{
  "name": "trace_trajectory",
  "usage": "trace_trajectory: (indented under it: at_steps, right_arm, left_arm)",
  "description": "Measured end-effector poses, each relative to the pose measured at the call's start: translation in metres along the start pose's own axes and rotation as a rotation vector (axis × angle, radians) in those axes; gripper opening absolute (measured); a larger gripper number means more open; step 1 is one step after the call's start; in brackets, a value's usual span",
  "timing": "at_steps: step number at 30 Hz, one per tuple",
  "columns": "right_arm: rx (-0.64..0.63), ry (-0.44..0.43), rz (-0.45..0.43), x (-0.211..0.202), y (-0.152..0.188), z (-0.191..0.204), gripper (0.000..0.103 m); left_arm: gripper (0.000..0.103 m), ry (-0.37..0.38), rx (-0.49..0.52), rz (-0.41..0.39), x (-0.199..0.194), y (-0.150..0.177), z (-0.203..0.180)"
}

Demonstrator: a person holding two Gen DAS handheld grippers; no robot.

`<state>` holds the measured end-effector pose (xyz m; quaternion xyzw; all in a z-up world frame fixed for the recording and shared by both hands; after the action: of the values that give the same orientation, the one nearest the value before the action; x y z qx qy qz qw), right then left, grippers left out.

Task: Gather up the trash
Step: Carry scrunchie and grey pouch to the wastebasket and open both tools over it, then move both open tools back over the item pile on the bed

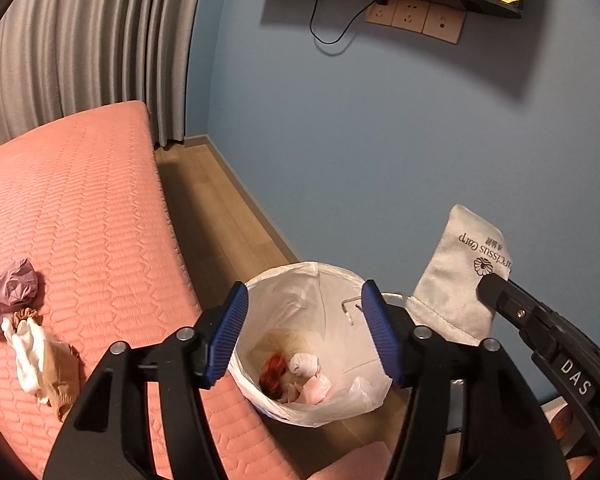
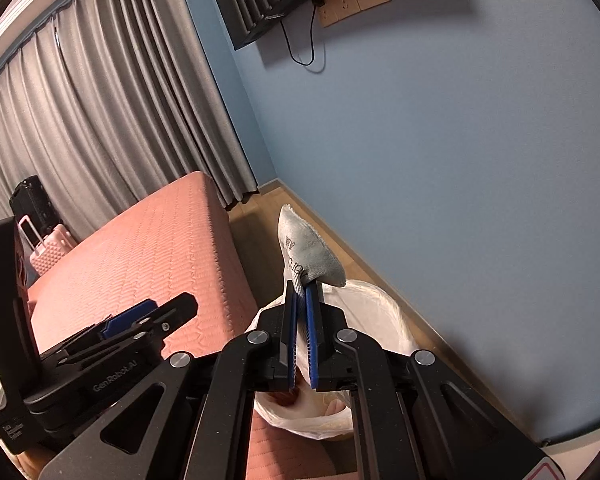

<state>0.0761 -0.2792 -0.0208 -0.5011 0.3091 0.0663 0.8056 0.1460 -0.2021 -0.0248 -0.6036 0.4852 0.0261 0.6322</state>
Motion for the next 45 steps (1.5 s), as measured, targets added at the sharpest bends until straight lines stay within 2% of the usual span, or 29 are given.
trace_trajectory:
  at_steps: [15, 17, 21, 23, 25, 32, 45]
  right_arm:
    - [-0.028, -0.011, 0.01, 0.002, 0.006, 0.009, 0.005]
    - [-0.034, -0.014, 0.011, 0.004, 0.004, 0.011, 0.01]
    - [-0.046, -0.016, 0.004, 0.003, 0.004, 0.015, 0.011]
    - [-0.051, -0.016, -0.003, 0.002, 0.003, 0.017, 0.02]
    - [-0.055, -0.021, -0.011, 0.001, 0.001, 0.021, 0.023]
    - [-0.087, -0.046, -0.002, -0.005, 0.006, 0.043, 0.029]
    - [-0.151, -0.092, 0.032, -0.014, 0.022, 0.083, 0.033]
  left_arm:
    - [0.059, -0.068, -0.034, -0.018, -0.009, 0.004, 0.02]
    - [0.059, -0.074, -0.045, -0.018, -0.011, 0.005, 0.025]
    - [0.062, -0.083, -0.059, -0.02, -0.015, 0.006, 0.033]
    - [0.065, -0.092, -0.066, -0.027, -0.018, 0.006, 0.037]
    - [0.065, -0.095, -0.077, -0.03, -0.02, 0.006, 0.042]
    - [0.066, -0.108, -0.107, -0.037, -0.03, 0.008, 0.058]
    - [0.066, -0.154, -0.192, -0.044, -0.056, 0.025, 0.099]
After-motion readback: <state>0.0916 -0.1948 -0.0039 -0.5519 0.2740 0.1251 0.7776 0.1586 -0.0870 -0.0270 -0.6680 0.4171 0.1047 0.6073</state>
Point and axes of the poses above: each gripper's, at about its wrist camera, not at the fingertips, and x roughly the way its jaws point, z to its left, y to its underside, the point moved 8 cm from there along x, roughly the way its jaws point, and after that the axes turned 2 degrees about x, right-handed, at the moved point
